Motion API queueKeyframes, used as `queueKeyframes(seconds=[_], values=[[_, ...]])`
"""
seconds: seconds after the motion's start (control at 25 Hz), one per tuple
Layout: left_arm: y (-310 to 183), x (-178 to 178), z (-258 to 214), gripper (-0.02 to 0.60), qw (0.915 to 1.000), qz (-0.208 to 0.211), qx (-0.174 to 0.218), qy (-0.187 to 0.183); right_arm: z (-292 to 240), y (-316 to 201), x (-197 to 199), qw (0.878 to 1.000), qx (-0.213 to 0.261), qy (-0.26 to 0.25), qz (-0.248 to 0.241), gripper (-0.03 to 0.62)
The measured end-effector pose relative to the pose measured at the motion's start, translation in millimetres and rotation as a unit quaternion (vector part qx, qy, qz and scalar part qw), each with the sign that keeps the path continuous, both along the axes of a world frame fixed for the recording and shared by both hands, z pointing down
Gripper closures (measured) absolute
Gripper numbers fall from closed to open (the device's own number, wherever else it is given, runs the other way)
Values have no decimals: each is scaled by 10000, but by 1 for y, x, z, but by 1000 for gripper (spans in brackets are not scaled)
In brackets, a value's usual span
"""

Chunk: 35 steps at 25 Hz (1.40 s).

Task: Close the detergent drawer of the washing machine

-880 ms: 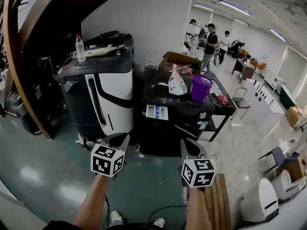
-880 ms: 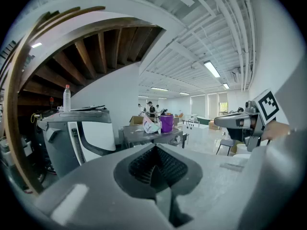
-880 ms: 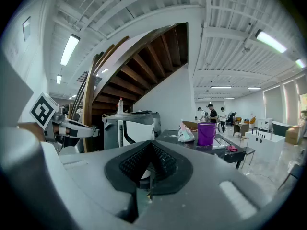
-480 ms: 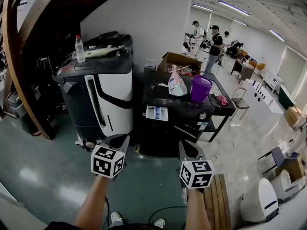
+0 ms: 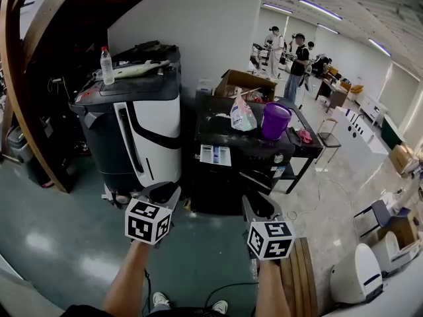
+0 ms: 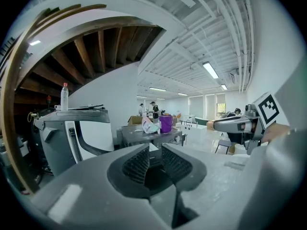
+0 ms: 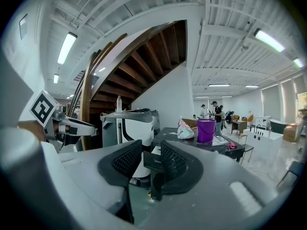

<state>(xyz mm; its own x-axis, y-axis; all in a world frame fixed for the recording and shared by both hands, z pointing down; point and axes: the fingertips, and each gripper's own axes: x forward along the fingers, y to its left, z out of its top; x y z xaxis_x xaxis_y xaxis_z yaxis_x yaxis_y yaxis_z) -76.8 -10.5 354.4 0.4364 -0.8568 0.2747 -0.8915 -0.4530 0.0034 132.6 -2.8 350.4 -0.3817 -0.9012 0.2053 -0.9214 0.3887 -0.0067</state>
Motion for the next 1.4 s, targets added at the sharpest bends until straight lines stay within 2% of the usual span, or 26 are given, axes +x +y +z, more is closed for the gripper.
queueKeyframes(seconds=[0.32, 0.72, 1.04, 1.4], values=[[-7, -10, 2, 440, 9999, 124, -3, 53, 2, -2, -12, 10000, -49, -20, 66, 392], [-22, -43, 8, 340, 9997, 175, -61, 133, 7, -11, -39, 9998, -99, -10, 197, 303], [-34, -66, 7, 253, 9995, 318, 25, 88, 10, -12, -61, 9990, -132, -53, 422, 221], [-36, -89, 7, 188, 9982, 585, 45, 119, 15, -2, -83, 9970, -189, -81, 750, 127]])
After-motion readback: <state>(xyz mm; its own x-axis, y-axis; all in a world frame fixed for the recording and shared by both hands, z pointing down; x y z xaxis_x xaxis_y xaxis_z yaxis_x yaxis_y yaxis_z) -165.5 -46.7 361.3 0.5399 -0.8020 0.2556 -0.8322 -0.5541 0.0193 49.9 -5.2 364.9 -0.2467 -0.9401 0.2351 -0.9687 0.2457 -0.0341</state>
